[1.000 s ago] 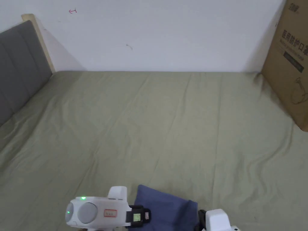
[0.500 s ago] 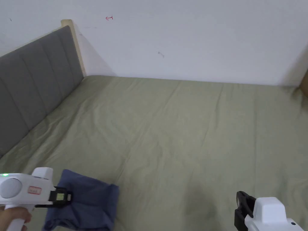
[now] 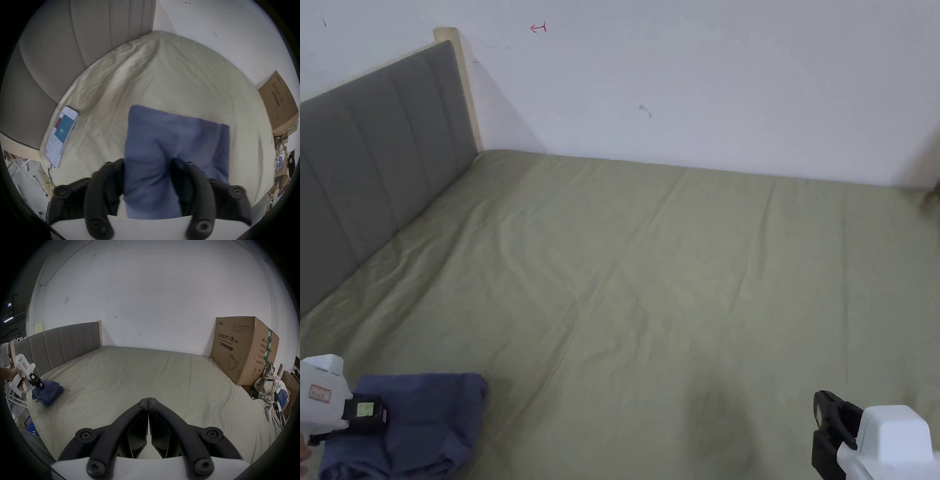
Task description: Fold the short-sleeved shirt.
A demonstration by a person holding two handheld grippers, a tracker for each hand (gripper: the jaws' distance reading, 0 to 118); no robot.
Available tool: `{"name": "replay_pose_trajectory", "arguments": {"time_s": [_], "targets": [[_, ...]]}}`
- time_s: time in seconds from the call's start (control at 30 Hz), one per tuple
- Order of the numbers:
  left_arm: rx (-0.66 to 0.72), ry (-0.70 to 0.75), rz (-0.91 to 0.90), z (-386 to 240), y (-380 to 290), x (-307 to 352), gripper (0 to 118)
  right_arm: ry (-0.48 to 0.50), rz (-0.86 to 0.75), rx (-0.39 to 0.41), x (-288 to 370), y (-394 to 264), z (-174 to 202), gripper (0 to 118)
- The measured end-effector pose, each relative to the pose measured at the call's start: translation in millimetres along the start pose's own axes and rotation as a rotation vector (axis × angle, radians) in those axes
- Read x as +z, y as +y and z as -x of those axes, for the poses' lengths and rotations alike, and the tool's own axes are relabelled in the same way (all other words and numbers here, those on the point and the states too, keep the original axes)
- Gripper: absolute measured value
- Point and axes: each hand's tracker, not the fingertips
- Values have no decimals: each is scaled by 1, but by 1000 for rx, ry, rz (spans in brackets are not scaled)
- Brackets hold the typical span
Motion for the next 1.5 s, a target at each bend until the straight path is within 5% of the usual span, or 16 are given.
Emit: {"name": "replay_pose_trajectory", "arguments": {"time_s": [0.1, 0.43, 0.77, 1.13, 1.3, 1.43, 1.5], "targets": [[-23, 0, -91, -12, -5, 23, 101, -12, -13, -5, 10, 5, -7, 1], [-73, -65, -412, -73, -17, 145, 101, -49, -149, -28, 63, 48, -43, 1], [-116, -85, -927, -175, -70, 283, 100, -131, -316, -22, 127, 97, -83, 1], [-168, -154, -1214, -293, -142, 302, 96, -232, -400, 15, 174, 97, -118, 1], [-238, -185, -1222, -331, -164, 285, 62, -261, -400, 12, 180, 87, -131, 1], [-257, -230, -1208, -349, -174, 273, 4, -281, -397, 9, 182, 80, -137, 1], [-269, -235, -1201, -356, -178, 270, 0, -286, -395, 1, 182, 77, -141, 1]]}}
